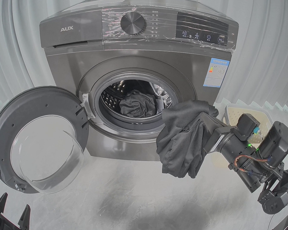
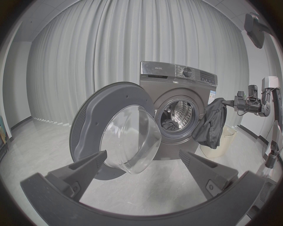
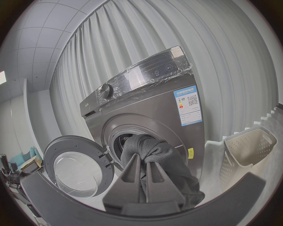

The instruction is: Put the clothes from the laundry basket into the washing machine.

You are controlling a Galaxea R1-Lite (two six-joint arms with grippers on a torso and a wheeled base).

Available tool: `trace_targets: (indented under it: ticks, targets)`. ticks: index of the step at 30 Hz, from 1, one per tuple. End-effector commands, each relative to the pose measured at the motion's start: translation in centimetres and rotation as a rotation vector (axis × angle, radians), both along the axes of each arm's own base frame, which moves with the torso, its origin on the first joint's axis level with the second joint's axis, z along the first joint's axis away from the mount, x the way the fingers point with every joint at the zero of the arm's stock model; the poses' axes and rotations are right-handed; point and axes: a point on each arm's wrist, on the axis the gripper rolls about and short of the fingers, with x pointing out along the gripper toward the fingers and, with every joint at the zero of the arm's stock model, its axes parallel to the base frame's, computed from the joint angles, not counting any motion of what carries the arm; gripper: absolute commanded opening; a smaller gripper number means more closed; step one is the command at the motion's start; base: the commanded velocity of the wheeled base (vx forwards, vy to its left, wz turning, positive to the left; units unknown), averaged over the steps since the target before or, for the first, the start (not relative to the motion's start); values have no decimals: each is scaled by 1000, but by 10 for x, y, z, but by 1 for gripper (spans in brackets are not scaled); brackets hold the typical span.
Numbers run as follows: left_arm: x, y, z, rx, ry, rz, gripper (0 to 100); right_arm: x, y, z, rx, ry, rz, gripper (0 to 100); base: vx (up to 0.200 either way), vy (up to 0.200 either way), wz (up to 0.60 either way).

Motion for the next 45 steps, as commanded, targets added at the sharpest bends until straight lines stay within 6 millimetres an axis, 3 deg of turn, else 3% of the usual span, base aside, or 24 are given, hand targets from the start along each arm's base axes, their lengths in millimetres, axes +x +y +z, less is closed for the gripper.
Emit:
trace_targets:
  ticks: [1, 16, 25, 45]
  targets:
    - [0, 0, -4, 0, 0, -1, 100, 1, 1, -2, -5, 6, 1, 0, 0, 0, 0]
    - [0, 0, -4, 0, -2, -1, 100, -5, 8, -3, 5, 12, 32, 0, 0, 0, 0]
    - [0, 0, -4, 0, 0, 2, 100, -3, 10, -6, 11, 7, 33, 0, 0, 200, 0]
    - [0, 0, -4, 0, 0, 2, 100, -3, 10, -5, 13, 5, 33, 0, 0, 0, 0]
